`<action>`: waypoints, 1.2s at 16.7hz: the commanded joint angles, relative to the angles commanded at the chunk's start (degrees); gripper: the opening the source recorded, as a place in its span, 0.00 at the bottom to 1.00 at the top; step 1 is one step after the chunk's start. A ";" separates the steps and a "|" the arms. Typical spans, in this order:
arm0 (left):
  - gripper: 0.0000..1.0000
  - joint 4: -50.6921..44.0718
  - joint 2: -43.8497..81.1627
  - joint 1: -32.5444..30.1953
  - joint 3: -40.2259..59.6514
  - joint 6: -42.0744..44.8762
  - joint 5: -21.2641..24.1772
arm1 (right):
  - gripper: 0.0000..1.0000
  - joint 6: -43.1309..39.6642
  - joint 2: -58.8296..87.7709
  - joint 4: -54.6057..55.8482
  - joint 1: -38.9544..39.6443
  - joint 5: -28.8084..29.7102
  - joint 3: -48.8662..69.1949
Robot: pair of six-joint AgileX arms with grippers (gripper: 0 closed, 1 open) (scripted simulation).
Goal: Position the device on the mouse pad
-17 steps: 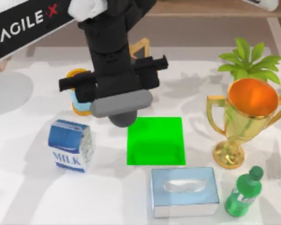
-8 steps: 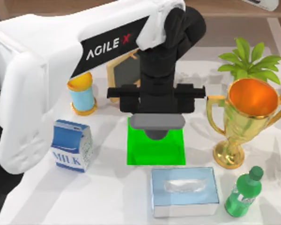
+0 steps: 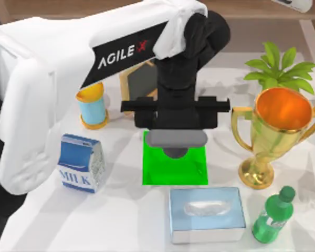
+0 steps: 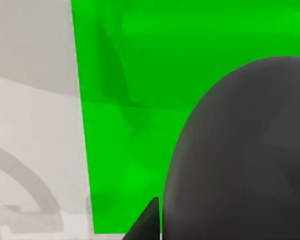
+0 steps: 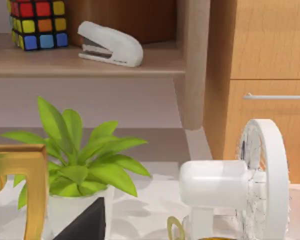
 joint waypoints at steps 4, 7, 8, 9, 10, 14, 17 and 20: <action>0.00 2.50 0.55 -0.11 -2.23 -0.04 0.03 | 1.00 0.00 0.00 0.00 0.00 0.00 0.00; 0.00 4.58 0.49 -0.14 -3.59 -0.02 0.08 | 1.00 0.00 0.00 0.00 0.00 0.00 0.00; 0.00 5.27 0.45 -0.15 -3.99 0.00 0.07 | 1.00 0.00 0.00 0.00 0.00 0.00 0.00; 0.00 5.92 0.47 -0.16 -4.38 0.03 0.04 | 1.00 0.00 0.00 0.00 0.00 0.00 0.00; 0.00 6.49 0.62 -0.17 -4.78 0.04 0.00 | 1.00 0.00 0.00 0.00 0.00 0.00 0.00; 0.00 7.43 1.46 -0.19 -5.84 0.02 -0.13 | 1.00 0.00 0.00 0.00 0.00 0.00 0.00; 0.08 7.43 1.46 -0.19 -5.84 0.02 -0.13 | 1.00 0.00 0.00 0.00 0.00 0.00 0.00; 0.30 7.43 1.46 -0.19 -5.84 0.02 -0.13 | 1.00 0.00 0.00 0.00 0.00 0.00 0.00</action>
